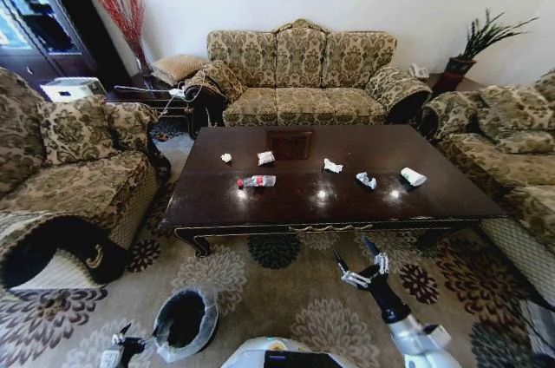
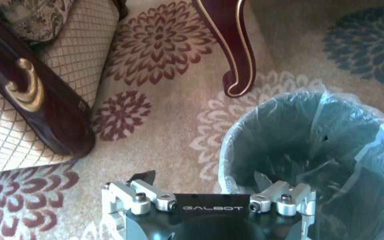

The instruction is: Move to the front of the table and place the trash on the table into the trash bin.

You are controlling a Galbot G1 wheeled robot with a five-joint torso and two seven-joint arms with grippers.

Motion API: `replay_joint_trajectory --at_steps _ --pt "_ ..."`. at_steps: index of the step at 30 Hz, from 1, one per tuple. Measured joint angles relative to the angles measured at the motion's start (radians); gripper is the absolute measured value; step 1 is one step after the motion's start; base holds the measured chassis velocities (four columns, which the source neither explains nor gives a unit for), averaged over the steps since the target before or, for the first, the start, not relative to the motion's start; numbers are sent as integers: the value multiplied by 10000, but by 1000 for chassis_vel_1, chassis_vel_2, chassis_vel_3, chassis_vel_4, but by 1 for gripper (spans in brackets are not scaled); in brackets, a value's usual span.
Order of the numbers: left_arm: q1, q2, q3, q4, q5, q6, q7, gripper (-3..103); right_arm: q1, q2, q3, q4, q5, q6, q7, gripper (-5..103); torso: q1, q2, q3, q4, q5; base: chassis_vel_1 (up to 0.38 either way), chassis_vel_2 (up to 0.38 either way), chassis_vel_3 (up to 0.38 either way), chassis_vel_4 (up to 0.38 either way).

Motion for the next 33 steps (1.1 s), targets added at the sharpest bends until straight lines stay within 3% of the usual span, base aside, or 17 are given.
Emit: replay_joint_trajectory --at_steps 7,13,17,21,26,33 --pt "-538 -51 451 384 -37 -74 20 98 391 153 -156 -113 -379 -21 317 100 1 -1 1 2 -1 0 0 0 0" --pt "-1807 -190 991 1644 171 -388 -220 98 453 103 -236 -92 -728 -293 777 100 1 -1 1 -1 -4 0 0 0 0" --pt "-2005 -144 1142 1925 -49 -325 -191 98 454 92 -280 -87 -752 -353 854 100 1 -1 1 0 0 0 0 0 0" --pt "-2308 43 1229 2518 -254 -74 500 98 477 68 -292 -92 -817 -421 936 100 1 -1 1 1 -1 0 0 0 0" --pt "-2731 208 1322 3165 -295 -118 818 101 435 157 -279 8 -859 -571 1037 100 1 -1 1 2 1 0 0 0 0" --pt "-3898 138 1694 4544 5 -156 838 89 239 241 -253 331 -934 -786 1190 100 2 -1 1 0 0 0 0 0 0"
